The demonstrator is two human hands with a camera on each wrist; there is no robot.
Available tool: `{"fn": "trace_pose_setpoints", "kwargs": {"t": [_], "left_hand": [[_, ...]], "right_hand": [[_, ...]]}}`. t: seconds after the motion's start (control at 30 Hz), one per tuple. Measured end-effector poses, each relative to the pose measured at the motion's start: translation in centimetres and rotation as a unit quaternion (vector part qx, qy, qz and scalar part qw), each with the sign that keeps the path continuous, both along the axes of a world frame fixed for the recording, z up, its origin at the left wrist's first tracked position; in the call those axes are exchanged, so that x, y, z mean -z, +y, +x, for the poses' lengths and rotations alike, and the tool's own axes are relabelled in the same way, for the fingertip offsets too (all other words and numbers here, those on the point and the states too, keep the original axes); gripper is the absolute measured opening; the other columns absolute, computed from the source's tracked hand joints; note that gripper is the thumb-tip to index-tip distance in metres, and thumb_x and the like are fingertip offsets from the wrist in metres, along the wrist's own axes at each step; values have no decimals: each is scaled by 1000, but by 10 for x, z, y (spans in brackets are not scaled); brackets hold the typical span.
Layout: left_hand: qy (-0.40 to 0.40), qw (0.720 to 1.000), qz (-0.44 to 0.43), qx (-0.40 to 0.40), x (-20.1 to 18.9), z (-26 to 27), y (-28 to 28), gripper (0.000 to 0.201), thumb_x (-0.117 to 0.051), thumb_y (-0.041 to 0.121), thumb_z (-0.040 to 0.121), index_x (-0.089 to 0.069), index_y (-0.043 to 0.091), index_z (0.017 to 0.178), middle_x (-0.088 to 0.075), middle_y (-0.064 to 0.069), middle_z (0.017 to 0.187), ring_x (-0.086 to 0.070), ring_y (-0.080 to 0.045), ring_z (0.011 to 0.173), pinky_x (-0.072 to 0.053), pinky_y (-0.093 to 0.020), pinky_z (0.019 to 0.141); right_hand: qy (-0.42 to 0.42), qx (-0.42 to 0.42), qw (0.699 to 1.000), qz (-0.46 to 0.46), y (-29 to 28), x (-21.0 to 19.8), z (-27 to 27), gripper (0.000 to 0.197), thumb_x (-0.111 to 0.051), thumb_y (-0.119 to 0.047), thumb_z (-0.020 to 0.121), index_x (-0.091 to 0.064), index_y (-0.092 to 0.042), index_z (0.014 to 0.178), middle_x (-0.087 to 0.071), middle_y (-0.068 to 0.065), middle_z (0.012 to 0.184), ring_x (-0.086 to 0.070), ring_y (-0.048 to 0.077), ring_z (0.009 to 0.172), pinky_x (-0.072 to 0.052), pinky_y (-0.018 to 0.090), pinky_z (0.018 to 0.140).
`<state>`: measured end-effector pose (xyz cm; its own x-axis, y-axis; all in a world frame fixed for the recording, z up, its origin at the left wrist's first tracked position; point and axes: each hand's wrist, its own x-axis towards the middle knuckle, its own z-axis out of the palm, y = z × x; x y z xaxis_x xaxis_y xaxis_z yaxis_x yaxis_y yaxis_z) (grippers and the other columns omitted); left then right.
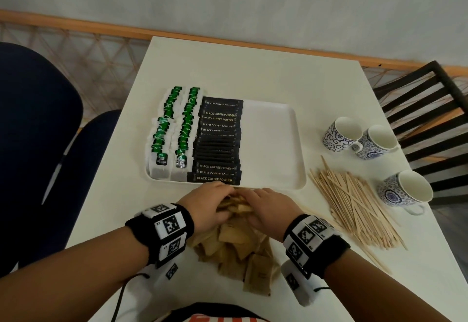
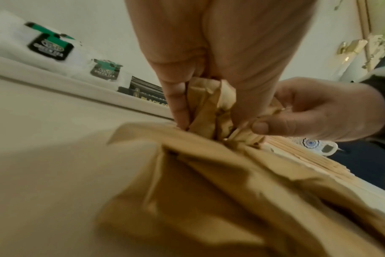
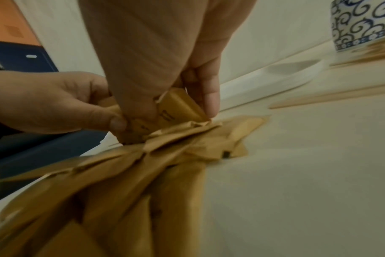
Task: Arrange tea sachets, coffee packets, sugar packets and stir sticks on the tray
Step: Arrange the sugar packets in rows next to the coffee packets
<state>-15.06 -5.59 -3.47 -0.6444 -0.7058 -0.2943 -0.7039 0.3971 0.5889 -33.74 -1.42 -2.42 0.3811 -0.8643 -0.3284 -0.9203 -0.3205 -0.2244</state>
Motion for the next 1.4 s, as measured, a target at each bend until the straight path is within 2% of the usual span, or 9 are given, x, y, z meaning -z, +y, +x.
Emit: {"fn": "trace_pose_setpoints", "kwargs": {"t": [0.17, 0.27, 0.47, 0.63, 0.8, 0.93, 1.13, 1.3, 1.4], "left_hand": [[29, 998, 35, -40, -11, -1, -3, 23, -56, 26, 88, -57, 25, 111, -64, 6, 94, -59, -11, 84, -49, -29, 76], [55, 994, 63, -65, -11, 0, -3, 23, -59, 25, 88, -58, 29, 110, -61, 14, 84, -56, -3, 76, -42, -19, 66], [-3, 999, 45, -27, -2, -10, -2, 31, -65, 27, 85, -56, 22, 115, -51, 4, 108, -49, -13, 100, -41, -27, 88], [29, 996, 61, -58, -7, -7, -5, 18, -60, 27, 89, -57, 24, 106, -59, 7, 101, -54, -12, 94, -43, -26, 80], [96, 983, 129, -95, -20, -3, -14, 34, -65, 28, 86, -55, 34, 118, -64, 14, 104, -60, -5, 96, -49, -26, 85], [154, 963, 196, -106, -24, -9, -19, 45, -72, 26, 82, -50, 40, 118, -64, 13, 105, -62, -6, 97, -52, -27, 87], [285, 897, 276, -195, -29, -23, -29, 35, -70, 5, 83, -58, 24, 111, -68, -2, 103, -66, -11, 91, -55, -27, 84], [319, 872, 278, -246, -33, -22, -46, 22, -67, 9, 86, -61, 20, 105, -71, 4, 93, -67, -2, 78, -51, -17, 68], [309, 874, 265, -265, -31, -21, -57, 21, -67, 14, 87, -63, 20, 107, -72, 0, 100, -68, -10, 88, -54, -25, 79]], "right_hand": [[-74, 60, 995, 27, -3, -6, -4, 48, -52, -32, 90, -35, -23, 134, -62, 4, 103, -60, 24, 90, -45, 30, 73], [-139, 87, 986, 43, -6, -5, -9, 41, -54, -31, 89, -45, -27, 128, -62, -2, 106, -57, 17, 92, -43, 27, 77], [-134, 83, 987, 38, -5, 5, -9, 39, -52, -32, 93, -47, -31, 132, -49, -6, 121, -50, 13, 108, -44, 28, 90], [-191, 133, 972, 46, -4, 2, -14, 35, -55, -25, 90, -46, -31, 123, -57, -10, 110, -54, 10, 96, -44, 21, 83], [-286, 229, 928, 63, -14, -7, -24, 19, -70, -28, 81, -60, -34, 96, -67, -12, 89, -61, 4, 83, -51, 22, 77], [-353, 249, 897, 91, -24, -16, -23, 18, -74, -23, 78, -68, -28, 94, -71, -7, 83, -63, 4, 74, -52, 21, 74], [-467, 304, 827, 75, -40, -21, -19, 29, -77, -13, 76, -65, -33, 94, -64, -1, 82, -64, 19, 66, -56, 35, 68], [-475, 302, 822, 83, -60, -25, -27, 21, -70, -7, 82, -68, -23, 96, -67, 15, 79, -63, 17, 66, -53, 29, 64], [-478, 310, 818, 81, -71, -24, -30, 21, -66, -4, 85, -69, -22, 95, -67, 9, 79, -63, 16, 68, -54, 28, 65]]}}
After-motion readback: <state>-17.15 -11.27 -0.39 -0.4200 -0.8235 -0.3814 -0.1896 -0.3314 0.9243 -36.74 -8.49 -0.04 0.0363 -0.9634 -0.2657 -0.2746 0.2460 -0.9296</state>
